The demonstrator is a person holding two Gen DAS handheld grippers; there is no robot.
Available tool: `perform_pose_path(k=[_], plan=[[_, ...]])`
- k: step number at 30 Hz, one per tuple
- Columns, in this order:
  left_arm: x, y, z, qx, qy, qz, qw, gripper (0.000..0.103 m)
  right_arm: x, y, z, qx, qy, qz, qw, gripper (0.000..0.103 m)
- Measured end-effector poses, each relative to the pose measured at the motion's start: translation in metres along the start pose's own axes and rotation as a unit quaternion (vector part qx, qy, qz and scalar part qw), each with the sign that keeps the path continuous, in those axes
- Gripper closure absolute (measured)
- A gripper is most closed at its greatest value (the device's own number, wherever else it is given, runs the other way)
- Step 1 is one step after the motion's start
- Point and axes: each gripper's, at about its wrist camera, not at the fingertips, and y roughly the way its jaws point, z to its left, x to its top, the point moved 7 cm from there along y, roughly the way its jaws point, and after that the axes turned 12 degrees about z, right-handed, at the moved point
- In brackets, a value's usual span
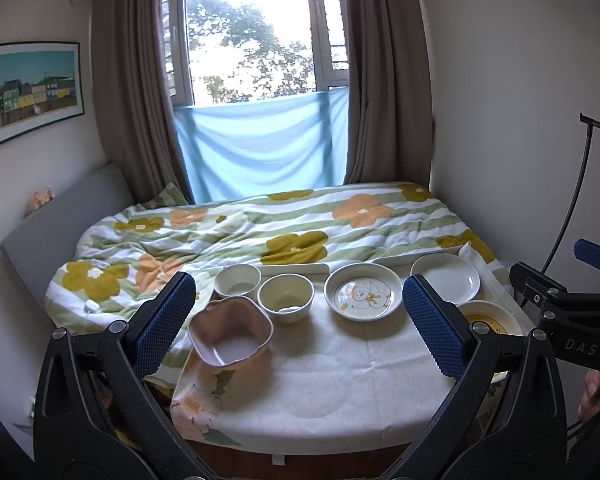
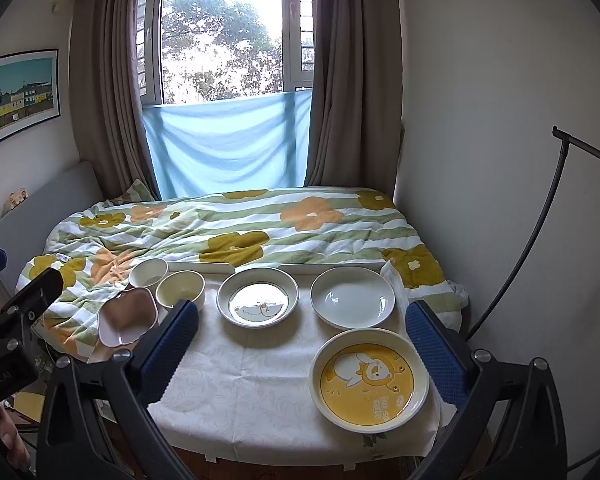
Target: Organize plates and bowls
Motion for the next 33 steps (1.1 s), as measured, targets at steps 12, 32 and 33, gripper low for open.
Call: perform_pose_path(k=[12,32,33], plan=[[0.002,0.008,-0.008,-0.012,0.009,0.006,0.9999,0.0,-0.001,0.002,0.0,-0.001,0.005,0.004,1.0,0.0],[-0.072,0.204,-0.186,-0.227,0.145,0.243,0.9319,0.001,-0.126,0.127,-0.147,0.084,0.184,0.183,0.962,0.0],[-0.08,0.216,-0.195,-0.237,0.145,0.262,0.9243,0.001,-0.13,0.134,-0.151,0.094,0.187,0.193,0.959,0.0]])
